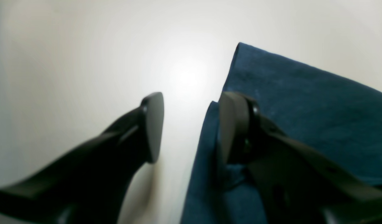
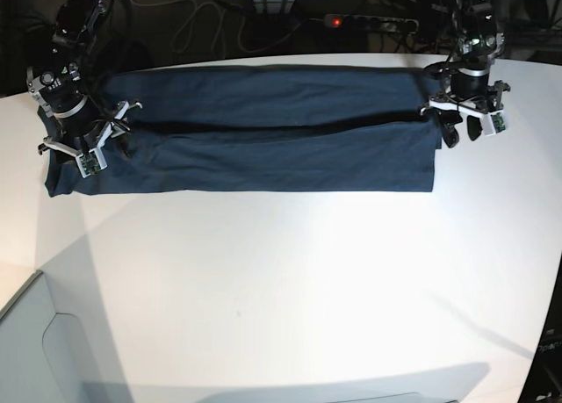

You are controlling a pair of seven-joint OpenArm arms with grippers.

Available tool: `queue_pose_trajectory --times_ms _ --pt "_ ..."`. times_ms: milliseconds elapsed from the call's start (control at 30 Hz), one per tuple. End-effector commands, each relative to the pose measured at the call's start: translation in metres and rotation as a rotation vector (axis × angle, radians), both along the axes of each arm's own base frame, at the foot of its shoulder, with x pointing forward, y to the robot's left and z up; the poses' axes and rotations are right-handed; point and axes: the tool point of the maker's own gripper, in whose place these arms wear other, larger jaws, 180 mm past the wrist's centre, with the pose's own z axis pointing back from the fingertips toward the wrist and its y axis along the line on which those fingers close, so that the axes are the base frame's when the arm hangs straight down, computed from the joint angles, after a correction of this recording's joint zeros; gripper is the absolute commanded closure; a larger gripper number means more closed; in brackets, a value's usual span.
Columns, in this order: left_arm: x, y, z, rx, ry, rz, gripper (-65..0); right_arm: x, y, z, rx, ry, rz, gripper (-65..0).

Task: Fold the T-shirt properly
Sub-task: 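Adjust the right gripper's grasp on the strip end, then grasp the strip end with the left gripper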

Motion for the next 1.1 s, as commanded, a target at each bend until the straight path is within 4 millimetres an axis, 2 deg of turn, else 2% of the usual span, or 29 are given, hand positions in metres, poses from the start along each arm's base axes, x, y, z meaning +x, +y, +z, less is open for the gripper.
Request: queue_pose_trajectory --times_ms 0,100,233,367,500,733,1067 --pt "0.005 0.003 0.011 0.02 -0.038 -0.004 -28.3 0.005 0.0 0.002 0.012 -0.018 0.013 -36.5" --pt "0.003 0.005 0.005 0.012 -0.024 0.003 -28.5 0.0 -0.003 -0.02 0.047 0.041 -0.005 -36.5" --pt "0.004 0.008 -0.002 0.004 -0.012 0.013 -28.7 -0.001 -0.009 -0.034 0.06 0.08 -0.011 -36.4" --pt "0.0 0.005 -0.014 -0.017 0.014 0.019 -36.3 -0.005 -0.011 -0.043 0.071 0.106 -0.017 -36.4" --pt "0.003 -0.015 -0.021 -0.043 0.023 -0.025 -41.2 0.0 -0.011 -0.041 0.073 0.096 -0.016 -36.4" --pt "0.001 -0.02 -0.027 -0.054 0.04 -0.032 -40.5 0.002 -0.011 -0.04 0.072 0.093 -0.016 -36.4" --pt "-0.015 -0.014 -0.054 -0.071 0.114 -0.007 -28.8 0.002 -0.01 -0.04 0.073 0.091 -0.016 -36.4"
